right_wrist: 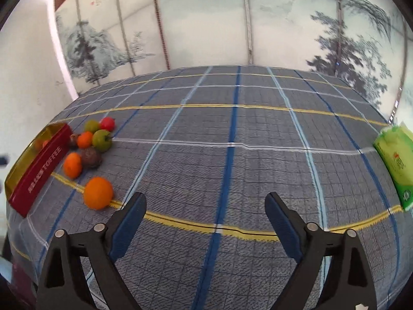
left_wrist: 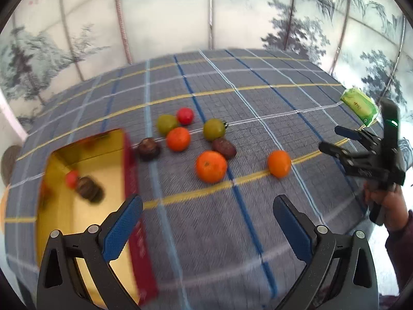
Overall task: Organize fruits
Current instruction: 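Withdraw the right tool from the tin toward the table, then grasp the large orange with the left tool while the right tool grasps another dark fruit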
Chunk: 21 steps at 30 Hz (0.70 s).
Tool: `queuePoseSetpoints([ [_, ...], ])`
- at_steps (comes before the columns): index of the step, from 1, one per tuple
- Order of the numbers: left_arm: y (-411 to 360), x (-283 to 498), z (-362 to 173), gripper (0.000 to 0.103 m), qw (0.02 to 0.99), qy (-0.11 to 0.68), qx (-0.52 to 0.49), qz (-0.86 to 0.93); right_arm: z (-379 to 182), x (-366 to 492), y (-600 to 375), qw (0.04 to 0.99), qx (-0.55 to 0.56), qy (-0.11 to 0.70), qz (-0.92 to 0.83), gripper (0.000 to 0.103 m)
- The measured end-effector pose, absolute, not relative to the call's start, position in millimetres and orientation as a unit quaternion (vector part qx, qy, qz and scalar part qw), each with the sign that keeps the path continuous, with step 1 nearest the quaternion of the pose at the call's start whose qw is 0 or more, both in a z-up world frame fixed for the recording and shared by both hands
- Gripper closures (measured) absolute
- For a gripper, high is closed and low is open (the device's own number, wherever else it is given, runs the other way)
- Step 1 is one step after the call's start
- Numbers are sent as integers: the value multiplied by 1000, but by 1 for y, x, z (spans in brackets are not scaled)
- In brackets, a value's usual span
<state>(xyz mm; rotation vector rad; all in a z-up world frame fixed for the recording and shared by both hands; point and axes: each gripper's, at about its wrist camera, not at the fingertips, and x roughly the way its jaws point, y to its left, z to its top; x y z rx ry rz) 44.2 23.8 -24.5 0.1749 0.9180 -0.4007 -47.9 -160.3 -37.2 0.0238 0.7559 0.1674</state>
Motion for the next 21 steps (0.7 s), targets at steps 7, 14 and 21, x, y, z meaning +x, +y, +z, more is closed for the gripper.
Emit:
queuePoseSetpoints([
  [7, 6, 94, -52, 5, 859, 468, 109, -175, -33, -55, -162, 932, 26, 344, 113, 10],
  [14, -6, 115, -79, 21, 841, 495, 139, -166, -32, -56, -157, 933, 19, 335, 129, 9],
  [21, 0, 119, -86, 63, 834, 516, 93, -171, -31, -56, -157, 934, 18, 329, 136, 7],
])
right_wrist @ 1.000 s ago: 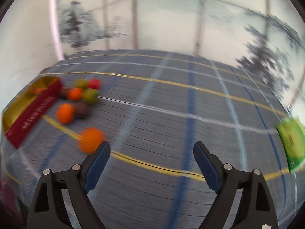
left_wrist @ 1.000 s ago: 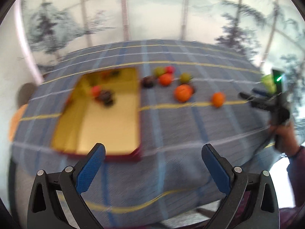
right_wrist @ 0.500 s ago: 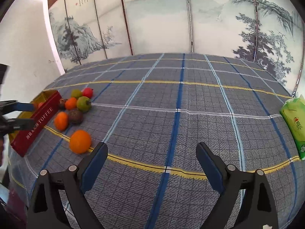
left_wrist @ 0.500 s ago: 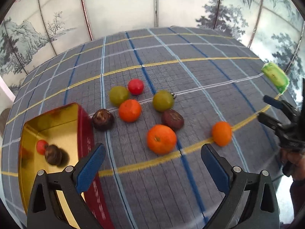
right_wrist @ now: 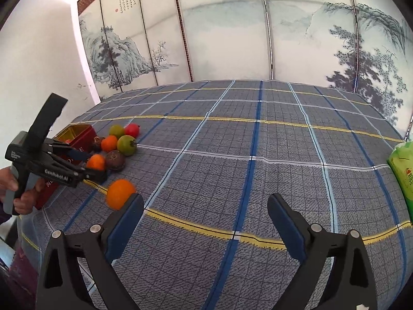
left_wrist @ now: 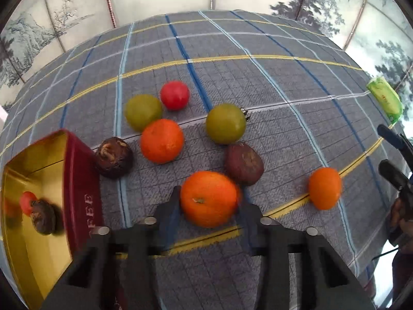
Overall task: Organize fruits
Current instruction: 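Grasp the large orange with the left tool while the right tool grasps another dark fruit, then lower the orange into the tin with the left tool while the right tool carries its dark fruit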
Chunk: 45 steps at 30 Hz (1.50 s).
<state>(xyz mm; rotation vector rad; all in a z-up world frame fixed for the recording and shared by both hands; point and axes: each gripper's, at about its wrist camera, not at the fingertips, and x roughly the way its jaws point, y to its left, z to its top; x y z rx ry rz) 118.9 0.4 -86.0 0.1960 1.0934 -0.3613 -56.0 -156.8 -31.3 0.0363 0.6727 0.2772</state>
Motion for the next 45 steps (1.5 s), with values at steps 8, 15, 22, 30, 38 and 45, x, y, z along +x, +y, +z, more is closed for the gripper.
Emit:
queuePoseSetpoints([
  [8, 23, 64, -40, 63, 862, 483, 49, -144, -18, -46, -138, 919, 6, 351, 179, 17],
  [15, 58, 25, -13, 63, 876, 467, 16, -121, -8, -7, -47, 871, -32, 402, 281, 28],
  [22, 90, 6, -2, 63, 883, 458, 4, -100, -31, 21, -6, 852, -52, 438, 282, 36],
  [30, 119, -1, -1, 63, 888, 452, -18, -83, -47, 42, 9, 835, -59, 472, 278, 49],
  [38, 141, 2, -3, 63, 894, 445, -19, -56, -36, 29, 14, 840, -53, 455, 290, 70],
  [45, 163, 10, -15, 63, 895, 446, -3, -14, -7, -30, 10, 849, -16, 411, 332, 70],
])
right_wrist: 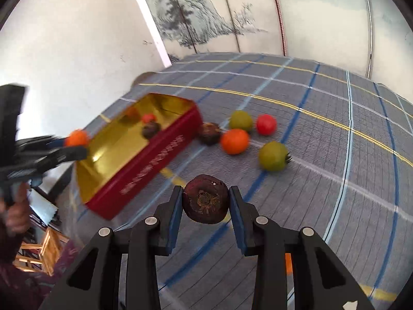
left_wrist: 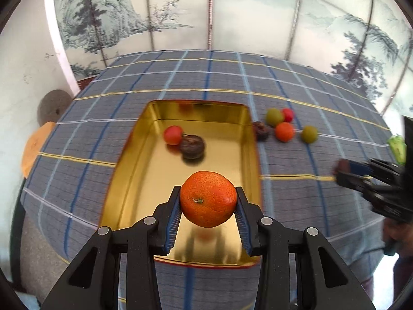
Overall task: Organize fruits
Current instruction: 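Lower the orange into the tin with the left tool while the right tool carries its dark fruit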
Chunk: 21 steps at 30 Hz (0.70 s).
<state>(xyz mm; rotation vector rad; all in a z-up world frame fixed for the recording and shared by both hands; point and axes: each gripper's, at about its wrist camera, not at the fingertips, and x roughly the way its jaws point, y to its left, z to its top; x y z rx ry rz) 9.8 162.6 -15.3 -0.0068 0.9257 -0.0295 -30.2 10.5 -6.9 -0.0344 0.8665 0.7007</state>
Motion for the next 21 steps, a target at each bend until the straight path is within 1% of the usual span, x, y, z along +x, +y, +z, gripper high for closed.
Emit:
queuePoseSetpoints([
  [6, 173, 15, -29, 63, 892, 452, 3, 5, 6, -55, 1, 855, -10, 396, 334, 70],
  [10, 175, 18, -37, 63, 894, 446, 28, 17, 13, -63, 0, 861, -15, 384, 334, 70],
  [21, 188, 40, -56, 62, 888, 454, 63, 35, 18, -73, 5, 858, -19, 382, 342, 70],
])
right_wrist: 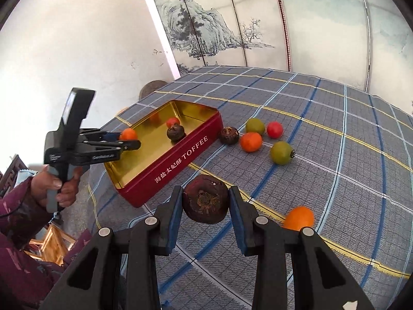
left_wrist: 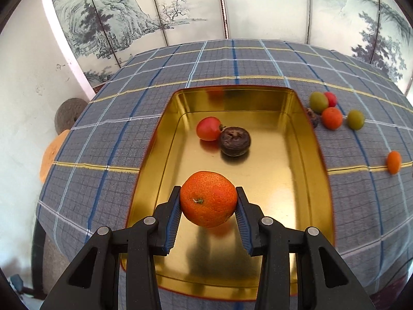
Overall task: Organize fruits
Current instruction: 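Lower the orange into the tin with the left tool while the right tool carries its dark fruit, then lower the dark fruit into the tin and open the right tool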
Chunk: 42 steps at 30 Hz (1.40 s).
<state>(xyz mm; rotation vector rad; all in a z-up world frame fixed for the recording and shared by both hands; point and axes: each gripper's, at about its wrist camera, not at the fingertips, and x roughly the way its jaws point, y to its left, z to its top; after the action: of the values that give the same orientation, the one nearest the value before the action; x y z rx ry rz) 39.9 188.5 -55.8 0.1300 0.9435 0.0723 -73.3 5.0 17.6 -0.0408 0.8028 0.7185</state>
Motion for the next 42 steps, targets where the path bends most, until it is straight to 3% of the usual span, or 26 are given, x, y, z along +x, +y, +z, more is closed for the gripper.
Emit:
queuePoseSetpoints([
  [31, 204, 112, -81, 61, 857, 495, 133, 60, 10, -76, 5, 853, -19, 396, 339, 70],
  [42, 200, 99, -64, 44, 875, 467, 116, 49, 14, -78, 17, 851, -27, 397, 343, 70],
])
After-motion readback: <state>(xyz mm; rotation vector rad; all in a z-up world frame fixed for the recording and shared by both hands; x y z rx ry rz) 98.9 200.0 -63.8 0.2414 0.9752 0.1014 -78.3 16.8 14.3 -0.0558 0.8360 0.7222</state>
